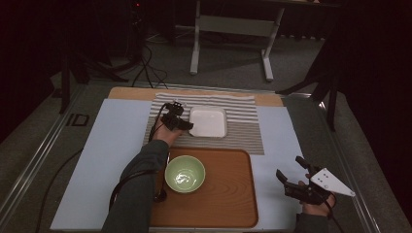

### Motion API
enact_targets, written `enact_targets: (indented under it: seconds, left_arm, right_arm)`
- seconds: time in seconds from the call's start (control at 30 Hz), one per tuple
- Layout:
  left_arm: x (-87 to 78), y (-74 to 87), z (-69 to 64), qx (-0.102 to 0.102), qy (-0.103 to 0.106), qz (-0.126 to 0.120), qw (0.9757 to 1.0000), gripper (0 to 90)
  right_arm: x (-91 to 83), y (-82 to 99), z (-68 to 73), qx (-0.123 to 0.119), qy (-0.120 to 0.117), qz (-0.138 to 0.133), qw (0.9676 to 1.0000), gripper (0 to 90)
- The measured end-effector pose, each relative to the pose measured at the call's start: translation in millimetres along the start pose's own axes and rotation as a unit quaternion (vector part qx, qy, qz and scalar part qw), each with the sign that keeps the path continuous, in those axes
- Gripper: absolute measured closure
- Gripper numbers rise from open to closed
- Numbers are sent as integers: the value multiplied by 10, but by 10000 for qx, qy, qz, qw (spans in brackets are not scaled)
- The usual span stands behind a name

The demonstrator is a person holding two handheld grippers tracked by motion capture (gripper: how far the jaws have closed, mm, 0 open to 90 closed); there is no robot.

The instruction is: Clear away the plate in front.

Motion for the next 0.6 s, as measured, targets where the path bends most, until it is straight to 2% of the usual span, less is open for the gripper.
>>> enact_targets:
  seconds: [0.1,0.33,0.43,0.6]
  left_arm:
    - [78,16,-8,31,33,163,9999,533]
    - [137,2,-33,87,89,329,9994,640]
    - [185,6,-45,27,124,377,9992,677]
    - [197,-13,-58,29,43,424,9991,734]
  right_arm:
    - [-2,1,-3,10,-5,-9,10000,134]
    - [-3,3,-8,15,2,-6,10000,134]
    - [0,5,-11,9,0,-4,10000,134]
    - [-4,7,-12,17,-1,-2,10000,134]
Point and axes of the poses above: each handheld gripper's, and its own axes: x roughly forward along the jaws, y roughly out of its underside, z roughly to its left, the point moved 7 cm from there along x, roughly forward along the jaws, and after that the axes turned 13 degrees about z, right-handed, at the moved point
